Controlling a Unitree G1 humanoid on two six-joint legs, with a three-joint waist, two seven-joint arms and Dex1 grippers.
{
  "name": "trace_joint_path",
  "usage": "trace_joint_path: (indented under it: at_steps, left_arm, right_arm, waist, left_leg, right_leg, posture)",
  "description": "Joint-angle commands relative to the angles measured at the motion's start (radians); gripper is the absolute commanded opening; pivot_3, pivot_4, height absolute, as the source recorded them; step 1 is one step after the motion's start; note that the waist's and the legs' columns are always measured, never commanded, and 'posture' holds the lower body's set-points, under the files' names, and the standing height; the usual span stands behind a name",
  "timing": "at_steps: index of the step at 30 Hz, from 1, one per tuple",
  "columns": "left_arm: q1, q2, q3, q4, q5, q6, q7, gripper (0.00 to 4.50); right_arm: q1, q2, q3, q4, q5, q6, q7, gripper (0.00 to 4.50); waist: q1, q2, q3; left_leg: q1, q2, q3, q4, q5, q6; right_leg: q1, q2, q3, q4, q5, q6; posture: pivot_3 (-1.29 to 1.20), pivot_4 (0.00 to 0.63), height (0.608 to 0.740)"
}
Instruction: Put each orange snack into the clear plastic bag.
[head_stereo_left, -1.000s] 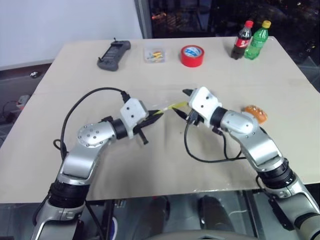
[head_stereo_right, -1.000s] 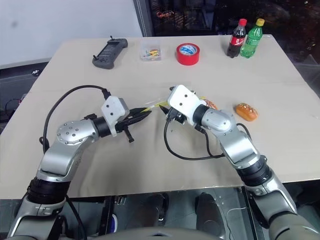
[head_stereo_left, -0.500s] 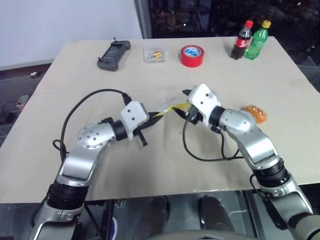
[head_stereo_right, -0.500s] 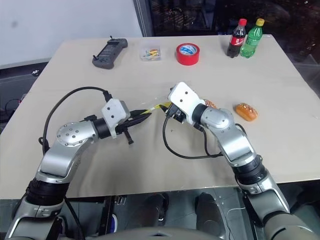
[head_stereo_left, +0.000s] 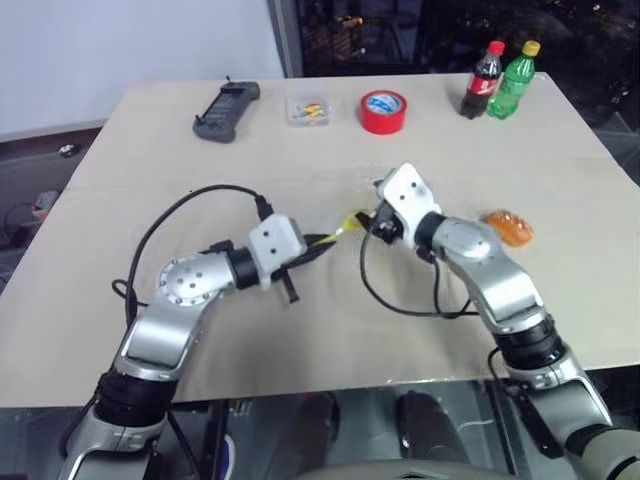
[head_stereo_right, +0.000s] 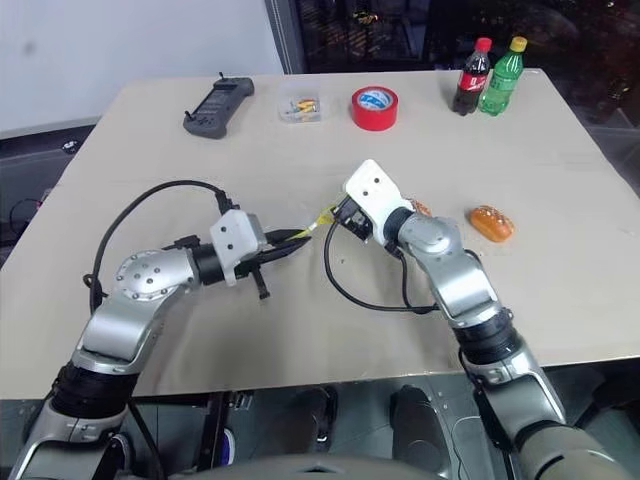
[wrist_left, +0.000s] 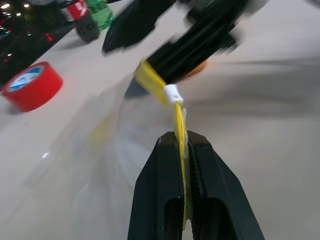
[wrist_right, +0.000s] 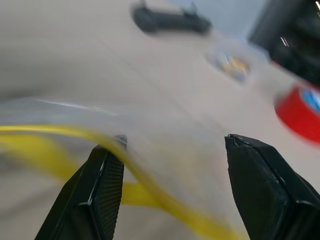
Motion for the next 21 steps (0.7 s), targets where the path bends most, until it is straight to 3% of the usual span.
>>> trace_joint_path:
  at_steps: [1,9,17,20,21]
  left_arm:
    - [-0.006,0.009,0.028,-0.027,-0.008,0.001,0.013,0.0]
    - [-0.044,0.002,0.034,0.024,0.009,0.032,0.053,0.0]
    - [-0.081,0.001,0.039,0.076,0.024,0.047,0.078,0.0]
    - [-0.088,-0.007,0.043,0.076,0.018,0.048,0.079,0.0]
    - [-0.089,-0.01,0.045,0.075,0.015,0.049,0.08,0.0]
  right_arm:
    - [0.0,-0.013,-0.052,-0.026,-0.027,0.005,-0.038,3.18]
    - [0.054,-0.093,-0.056,-0.218,0.032,0.044,0.077,3.18]
    - [0.142,-0.159,-0.179,-0.344,0.128,0.113,0.121,3.18]
    - [0.16,-0.119,-0.225,-0.364,0.195,0.193,0.103,2.38]
    - [0.163,-0.102,-0.235,-0.37,0.218,0.219,0.097,1.89]
  waist:
    - [0.002,0.0,0.0]
    - [-0.004,0.0,0.0]
    - [0.003,0.0,0.0]
    - [0.001,0.0,0.0]
    - [0.001,0.0,0.0]
  left_leg:
    - [0.0,0.0,0.0,0.0,0.0,0.0]
    - [0.0,0.0,0.0,0.0,0.0,0.0]
    - [0.0,-0.001,0.0,0.0,0.0,0.0]
    - [0.0,0.0,-0.001,0.0,0.0,0.0]
    - [0.0,0.0,-0.001,0.0,0.0,0.0]
  right_leg:
    - [0.0,0.0,0.0,0.0,0.0,0.0]
    - [0.0,0.0,0.0,0.0,0.0,0.0]
    - [0.001,-0.001,-0.001,-0.001,0.0,0.0]
    - [0.001,0.0,-0.001,0.0,0.0,0.0]
    - [0.001,0.0,-0.001,0.0,0.0,0.0]
  posture:
    - [0.0,0.15,0.74]
    - [0.0,0.15,0.74]
    - [0.0,0.15,0.74]
    - [0.0,0.15,0.74]
    - [0.0,0.15,0.74]
